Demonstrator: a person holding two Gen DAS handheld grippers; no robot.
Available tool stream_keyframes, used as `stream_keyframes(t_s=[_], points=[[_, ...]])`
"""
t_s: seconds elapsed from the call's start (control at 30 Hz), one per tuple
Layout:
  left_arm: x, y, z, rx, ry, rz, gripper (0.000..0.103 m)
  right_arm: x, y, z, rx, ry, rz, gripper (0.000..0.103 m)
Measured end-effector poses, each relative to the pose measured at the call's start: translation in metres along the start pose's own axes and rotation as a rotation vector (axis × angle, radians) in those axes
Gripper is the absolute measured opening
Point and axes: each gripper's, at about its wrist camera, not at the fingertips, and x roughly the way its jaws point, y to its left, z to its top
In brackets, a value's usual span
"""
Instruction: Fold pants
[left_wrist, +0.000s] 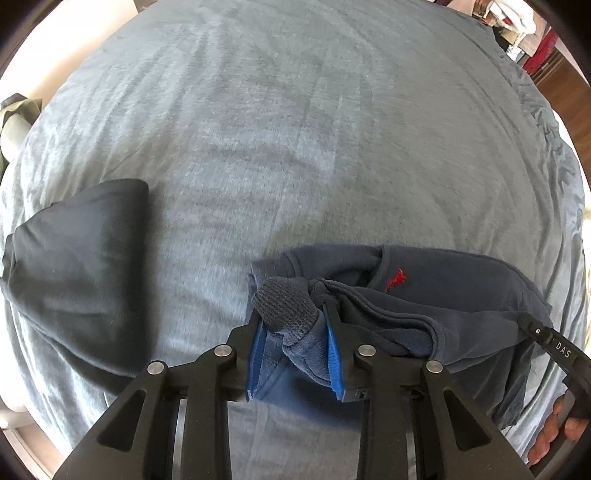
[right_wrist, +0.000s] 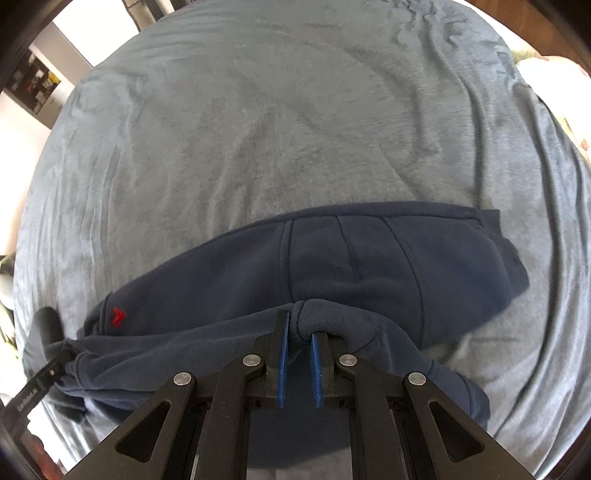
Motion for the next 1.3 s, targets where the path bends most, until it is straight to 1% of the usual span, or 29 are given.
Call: stream_keyframes(t_s=[0.07,0.1,0.27,0.37,0.43,0.57,0.63,0.67,0.7,0.8,0.87,0.9,0.97,1.03,1.1,1.17,1.27,1.3], points=[[0.004,0.000,0.005,-0.001,0.007,0.013,0.040,0.007,0.002,0.007,0.000,0.006,0.003,0.012],[0.005,-0.001,0.008,0.004,0.004,0.022,0.042,0.010,0.004,0.009,-0.002,0.010,0.002,0.012],[0.003,-0.003,0.020,0.041,-0.042,0.065,0.055,0.030,0.007,0.023,-0.003,0.053,-0.006,0.014],[0.004,-0.005,0.027,0.061,-0.057,0.088,0.057,0.036,0.010,0.032,-0.004,0.081,-0.006,0.021],[0.007,-0.007,0.031,0.067,-0.061,0.091,0.058,0.038,0.012,0.039,0.002,0.089,-0.004,0.027],[0.013,-0.009,0.038,0.080,-0.071,0.117,0.060,0.043,0.015,0.054,0.007,0.104,-0.011,0.034],[0.018,-0.010,0.041,0.098,-0.074,0.147,0.060,0.048,0.019,0.062,0.001,0.132,-0.010,0.043],[0.021,-0.010,0.042,0.105,-0.074,0.155,0.062,0.052,0.021,0.065,-0.007,0.150,-0.007,0.046],[0.024,-0.009,0.044,0.109,-0.072,0.164,0.064,0.054,0.022,0.068,-0.012,0.162,-0.005,0.048],[0.028,-0.007,0.049,0.114,-0.068,0.164,0.064,0.060,0.026,0.073,-0.028,0.182,-0.019,0.052],[0.021,-0.007,0.051,0.111,-0.098,0.181,0.063,0.059,0.032,0.075,-0.045,0.182,-0.029,0.054],[0.015,-0.007,0.050,0.116,-0.117,0.192,0.063,0.057,0.035,0.076,-0.051,0.179,-0.030,0.057],[-0.004,-0.010,0.049,0.145,-0.182,0.206,0.064,0.051,0.044,0.069,-0.062,0.170,-0.023,0.061],[-0.022,-0.013,0.045,0.178,-0.231,0.229,0.066,0.037,0.052,0.065,-0.084,0.153,-0.010,0.064],[-0.037,-0.015,0.039,0.206,-0.253,0.207,0.066,0.022,0.056,0.062,-0.100,0.148,0.000,0.065],[-0.054,-0.018,0.032,0.241,-0.274,0.162,0.066,0.002,0.062,0.056,-0.122,0.129,0.025,0.064],[-0.081,-0.023,0.013,0.286,-0.315,0.081,0.066,-0.028,0.063,0.039,-0.140,0.073,0.053,0.065],[-0.090,-0.025,0.007,0.298,-0.329,0.054,0.066,-0.042,0.063,0.031,-0.142,0.039,0.068,0.065]])
